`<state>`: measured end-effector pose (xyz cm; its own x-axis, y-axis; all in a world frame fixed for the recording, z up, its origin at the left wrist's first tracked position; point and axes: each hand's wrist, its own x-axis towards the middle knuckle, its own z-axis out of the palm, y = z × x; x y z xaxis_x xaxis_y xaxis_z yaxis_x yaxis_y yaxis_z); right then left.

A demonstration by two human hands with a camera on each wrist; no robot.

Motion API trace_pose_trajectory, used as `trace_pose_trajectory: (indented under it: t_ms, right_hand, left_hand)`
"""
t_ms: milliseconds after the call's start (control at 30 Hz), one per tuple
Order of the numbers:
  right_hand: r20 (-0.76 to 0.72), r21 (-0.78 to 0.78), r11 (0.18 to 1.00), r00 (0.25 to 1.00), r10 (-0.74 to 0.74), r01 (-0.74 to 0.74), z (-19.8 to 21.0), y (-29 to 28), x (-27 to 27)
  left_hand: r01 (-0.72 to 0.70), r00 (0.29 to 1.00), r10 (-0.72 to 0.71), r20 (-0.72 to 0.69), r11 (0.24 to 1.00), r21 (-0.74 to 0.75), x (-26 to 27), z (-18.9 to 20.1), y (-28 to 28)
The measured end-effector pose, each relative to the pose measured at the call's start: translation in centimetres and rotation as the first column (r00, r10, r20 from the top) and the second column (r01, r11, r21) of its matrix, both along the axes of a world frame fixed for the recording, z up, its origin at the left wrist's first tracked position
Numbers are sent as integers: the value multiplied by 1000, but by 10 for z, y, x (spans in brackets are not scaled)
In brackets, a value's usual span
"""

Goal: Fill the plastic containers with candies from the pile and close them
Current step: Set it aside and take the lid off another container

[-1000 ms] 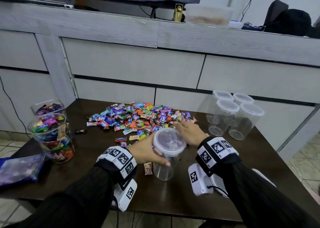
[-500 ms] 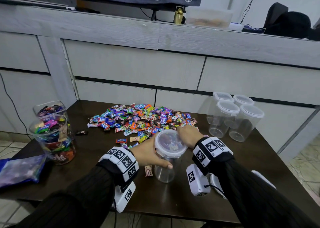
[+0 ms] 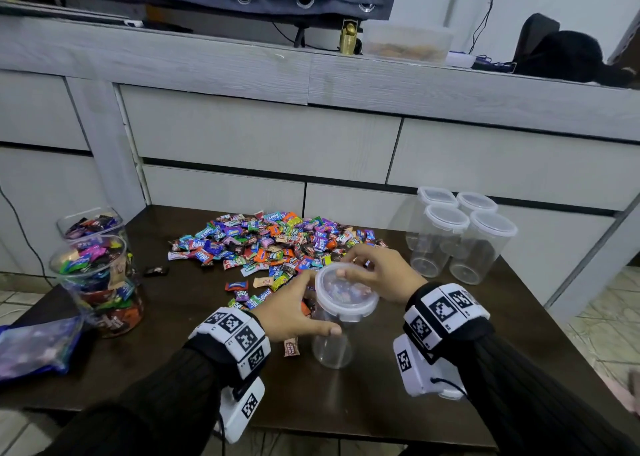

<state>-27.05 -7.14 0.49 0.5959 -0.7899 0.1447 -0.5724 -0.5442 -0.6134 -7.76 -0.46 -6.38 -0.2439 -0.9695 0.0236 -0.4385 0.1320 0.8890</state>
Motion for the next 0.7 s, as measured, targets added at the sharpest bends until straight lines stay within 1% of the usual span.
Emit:
trace_pose_trajectory:
  t_ms: [67,100,167,200,267,300,367,433,533,633,700]
  right_hand:
    - [-17,-8,994,993,113,-113,3,-4,-2]
    - [-15,2,990,990,143,-143,3,-6,-1]
    - [25,30,990,990,138,-139,1,-7,2]
    - [55,37,994,994,98,-100,-1,-6,5]
    - [62,46,998,997,-50,47,-6,-7,10]
    - [17,40,990,990,-139,138,-9,-7,12]
    - [-118,17,954,948,-296,300,-12,-6,16]
    - [-218,2,915,893,-394,404,-13,-7,16]
    - [-304,26,898,859,-412,440,-9,-8,13]
    - [-307,84,911,880,-363,405,-9,-7,8]
    - [-306,37,924,885,-352,381,-13,-4,5]
  left_hand:
    - [9,1000,-9,12,1000,-10,2,4,-2]
    - [6,1000,-5,14,1000,-18,1,6,-3]
    - [5,1000,-5,-1,1000,-21,-2,8,-5]
    - [12,1000,-12,-21,1000,-15,-4,8,-6]
    - [26,998,-26,-61,1000,-8,-10,5,-8]
    - [27,996,-27,-83,1000,-8,-13,4,-9]
    - [29,992,-30,-124,1000,-10,-17,1,-10]
    - [29,988,-30,-152,1000,-7,-20,-2,-10]
    - [0,990,-4,-141,1000,-25,-20,-6,-10]
    - [-64,992,57,-112,996,-63,-23,-10,-9]
    - [-97,988,89,-123,993,-67,-24,-13,-8]
